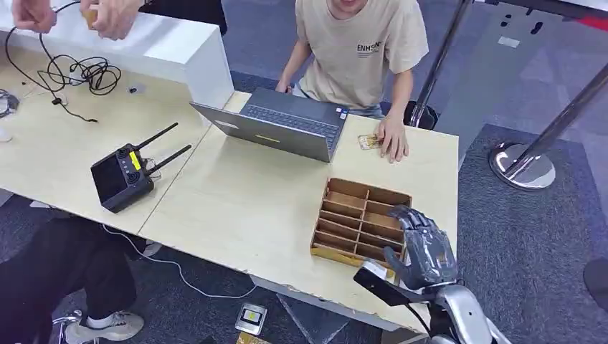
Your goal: Pass the card to the sensor for recognition and then transmit it.
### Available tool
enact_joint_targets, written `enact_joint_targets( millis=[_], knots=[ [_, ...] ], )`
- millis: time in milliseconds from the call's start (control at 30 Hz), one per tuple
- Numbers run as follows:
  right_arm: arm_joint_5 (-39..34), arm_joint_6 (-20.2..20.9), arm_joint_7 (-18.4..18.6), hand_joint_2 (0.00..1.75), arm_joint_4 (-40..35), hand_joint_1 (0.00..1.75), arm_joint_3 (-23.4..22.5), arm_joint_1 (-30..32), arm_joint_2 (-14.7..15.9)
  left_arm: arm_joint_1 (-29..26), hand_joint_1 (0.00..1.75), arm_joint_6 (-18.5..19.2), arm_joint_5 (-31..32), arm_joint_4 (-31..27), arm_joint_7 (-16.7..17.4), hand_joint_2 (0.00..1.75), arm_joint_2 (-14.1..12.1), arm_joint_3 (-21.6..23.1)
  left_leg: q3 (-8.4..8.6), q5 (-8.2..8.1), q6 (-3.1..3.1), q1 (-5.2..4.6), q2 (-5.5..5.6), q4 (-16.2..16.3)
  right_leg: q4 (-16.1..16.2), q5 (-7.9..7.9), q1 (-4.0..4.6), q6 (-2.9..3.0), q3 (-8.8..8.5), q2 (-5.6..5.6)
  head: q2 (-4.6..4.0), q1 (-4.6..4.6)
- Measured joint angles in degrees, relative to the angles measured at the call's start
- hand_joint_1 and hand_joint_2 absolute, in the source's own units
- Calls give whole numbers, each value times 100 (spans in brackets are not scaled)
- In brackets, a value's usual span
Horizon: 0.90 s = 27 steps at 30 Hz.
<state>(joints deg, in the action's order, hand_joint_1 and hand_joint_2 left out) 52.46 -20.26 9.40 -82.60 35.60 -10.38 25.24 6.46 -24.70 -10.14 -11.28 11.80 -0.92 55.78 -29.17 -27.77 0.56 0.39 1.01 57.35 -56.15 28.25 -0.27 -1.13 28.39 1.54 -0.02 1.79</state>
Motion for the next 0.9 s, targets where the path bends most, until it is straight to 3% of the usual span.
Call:
enact_joint_targets(
  millis=[767, 900],
  knots=[
    [-39, -201, -118, 175, 597, 66, 11, -35, -140, 1, 0, -15, 0, 0, 17, 0, 26, 0, -1, 0, 0, 0, 0, 0, 0, 0, 0, 0, 2, 0, 0, 0],
    [-74, -219, -144, 175, 669, 80, 13, -45, -157, 2, 0, -15, 0, 0, 17, 0, 28, 0, -2, 0, 0, 0, 0, 0, 0, 0, 0, 0, 2, 0, 0, 0]
  ],
)
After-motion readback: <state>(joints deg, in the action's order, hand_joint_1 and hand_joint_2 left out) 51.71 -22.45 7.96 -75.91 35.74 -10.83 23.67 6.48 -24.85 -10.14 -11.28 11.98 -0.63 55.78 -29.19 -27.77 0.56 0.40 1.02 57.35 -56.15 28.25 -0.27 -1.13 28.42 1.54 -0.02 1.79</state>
